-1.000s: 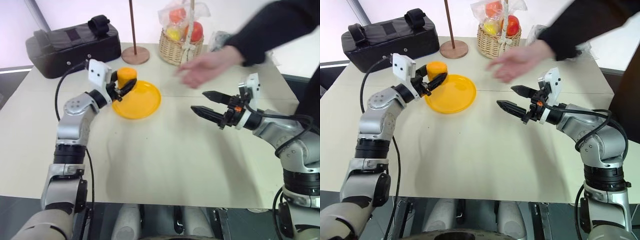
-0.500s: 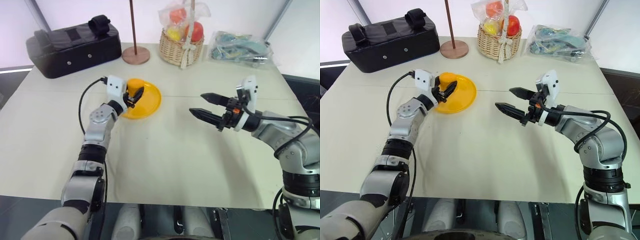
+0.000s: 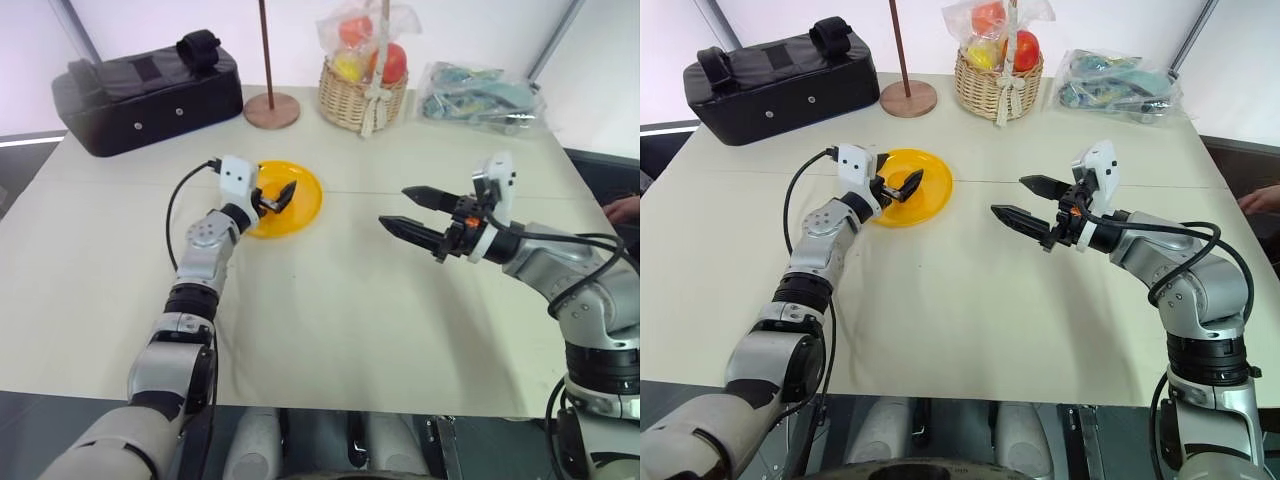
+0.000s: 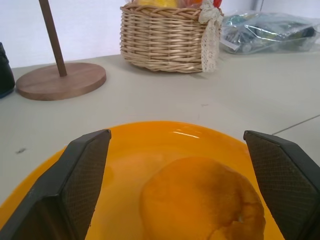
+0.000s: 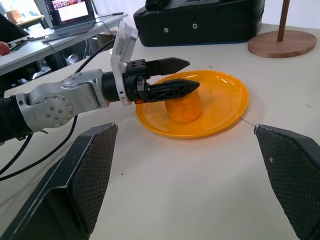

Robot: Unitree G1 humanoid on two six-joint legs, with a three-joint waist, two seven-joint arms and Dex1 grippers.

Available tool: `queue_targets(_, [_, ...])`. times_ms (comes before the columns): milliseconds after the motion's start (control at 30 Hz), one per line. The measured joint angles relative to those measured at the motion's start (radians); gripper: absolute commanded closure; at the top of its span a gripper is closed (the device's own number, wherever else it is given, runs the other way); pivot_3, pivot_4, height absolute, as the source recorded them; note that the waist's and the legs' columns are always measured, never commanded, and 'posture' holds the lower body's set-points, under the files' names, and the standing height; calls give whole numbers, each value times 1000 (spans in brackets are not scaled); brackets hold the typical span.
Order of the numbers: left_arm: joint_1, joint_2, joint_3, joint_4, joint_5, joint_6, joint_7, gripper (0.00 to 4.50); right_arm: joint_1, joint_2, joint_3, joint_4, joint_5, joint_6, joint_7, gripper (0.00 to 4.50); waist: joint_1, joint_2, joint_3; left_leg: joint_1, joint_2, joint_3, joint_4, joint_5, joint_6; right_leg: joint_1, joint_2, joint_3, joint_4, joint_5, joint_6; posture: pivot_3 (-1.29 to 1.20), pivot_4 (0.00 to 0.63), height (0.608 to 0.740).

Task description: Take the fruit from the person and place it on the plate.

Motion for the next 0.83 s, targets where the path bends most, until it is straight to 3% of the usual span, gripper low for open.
queue_targets(167, [52,88,41,-263,-89,150,-61,83,-3,-2,2,1,-1,0,9,0,-5,0,0,0,0,0,-1,0,0,0,0,0,0,0,0,0,150,740])
queue_targets(267, [172,198,73,-543,-180,335,-117,83,-15,-5,13,23,-24,-16,21,0,-19,0,0,0,1,0,-1,0,0,0,0,0,0,0,0,0,150,740])
queue_targets(467, [415,334,149,-883,-284,600,-113,83,-43,-1,29,151,-140,-124,17,0,-23,0,0,1,1,-1,-1,0,0,0,0,1,0,0,0,0,150,740])
queue_targets(833, [721,441,397,-1177,-465,853,-85,83,-56,30,47,266,-208,-190,58,0,-21,0,0,1,1,-1,-1,0,0,0,-1,0,0,0,-1,0,150,740])
